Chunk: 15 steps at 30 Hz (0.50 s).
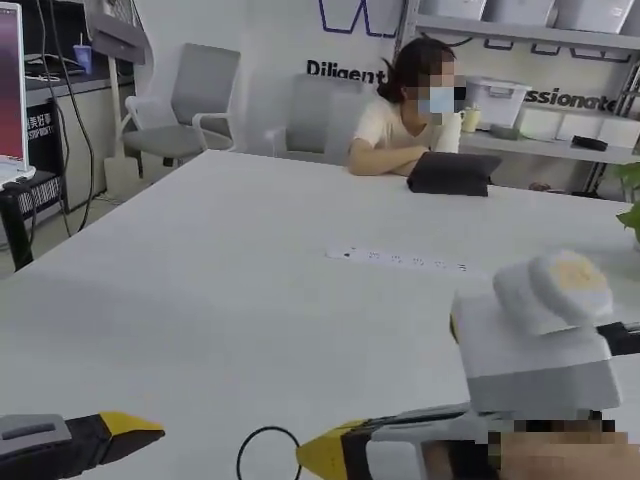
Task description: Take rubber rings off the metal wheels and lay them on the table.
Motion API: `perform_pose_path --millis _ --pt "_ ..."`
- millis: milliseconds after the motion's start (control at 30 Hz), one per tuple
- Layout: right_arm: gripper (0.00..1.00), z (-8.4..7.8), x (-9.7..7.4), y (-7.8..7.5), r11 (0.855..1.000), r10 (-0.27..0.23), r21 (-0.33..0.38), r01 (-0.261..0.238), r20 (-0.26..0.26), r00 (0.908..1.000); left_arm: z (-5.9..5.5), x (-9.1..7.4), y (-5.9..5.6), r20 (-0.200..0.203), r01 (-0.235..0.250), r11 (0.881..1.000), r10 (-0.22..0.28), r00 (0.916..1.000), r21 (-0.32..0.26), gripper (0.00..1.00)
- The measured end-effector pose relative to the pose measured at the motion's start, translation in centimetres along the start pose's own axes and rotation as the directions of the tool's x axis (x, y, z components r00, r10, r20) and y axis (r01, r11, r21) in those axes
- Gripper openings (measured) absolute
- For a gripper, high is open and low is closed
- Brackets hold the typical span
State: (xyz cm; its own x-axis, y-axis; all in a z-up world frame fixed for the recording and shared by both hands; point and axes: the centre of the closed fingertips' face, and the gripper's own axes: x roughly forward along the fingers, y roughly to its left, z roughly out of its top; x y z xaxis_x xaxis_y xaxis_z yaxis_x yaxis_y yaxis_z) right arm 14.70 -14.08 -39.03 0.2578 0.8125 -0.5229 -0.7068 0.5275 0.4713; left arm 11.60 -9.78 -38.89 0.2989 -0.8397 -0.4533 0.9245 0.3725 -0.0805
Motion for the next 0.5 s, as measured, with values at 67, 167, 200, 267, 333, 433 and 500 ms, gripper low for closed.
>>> perform_pose_path --millis 67,167,200,267,333,433,500 --pt "0.00 -0.7 0.7 0.0 1.000 -0.011 -0.019 0.011 -0.033 0.9994 0.0 0.0 0.0 -0.001 -0.001 1.000 0.001 1.0000 0.003 0.90" --pt "0.00 -1.5 1.6 -0.2 1.000 -0.018 -0.023 0.016 -0.049 0.9986 0.0 0.0 0.0 -0.001 0.000 1.000 0.000 1.0000 0.000 0.90" --pt "0.00 -1.8 1.8 -0.3 1.000 -0.020 -0.022 0.019 -0.053 0.9984 0.0 0.0 0.0 0.000 -0.003 1.000 0.003 1.0000 0.002 0.90" --pt "0.00 -2.2 2.0 -0.6 1.000 -0.026 -0.016 0.025 -0.058 0.9980 0.0 -0.1 0.0 -0.001 -0.004 1.000 0.004 1.0000 0.002 0.89" --pt "0.00 -2.8 2.1 -1.1 0.999 -0.040 -0.005 0.040 -0.066 0.9970 -0.1 -0.1 0.0 -0.003 -0.003 1.000 0.003 1.0000 0.000 0.89" --pt "0.00 -3.7 2.2 -2.0 0.998 -0.063 0.024 0.065 -0.073 0.9953 -0.1 -0.1 0.0 -0.007 -0.004 1.000 0.004 1.0000 0.003 0.89" --pt "0.00 -4.0 2.1 -2.4 0.996 -0.072 0.043 0.075 -0.077 0.9945 -0.1 -0.1 0.0 -0.006 -0.006 1.000 0.006 1.0000 0.001 0.89"
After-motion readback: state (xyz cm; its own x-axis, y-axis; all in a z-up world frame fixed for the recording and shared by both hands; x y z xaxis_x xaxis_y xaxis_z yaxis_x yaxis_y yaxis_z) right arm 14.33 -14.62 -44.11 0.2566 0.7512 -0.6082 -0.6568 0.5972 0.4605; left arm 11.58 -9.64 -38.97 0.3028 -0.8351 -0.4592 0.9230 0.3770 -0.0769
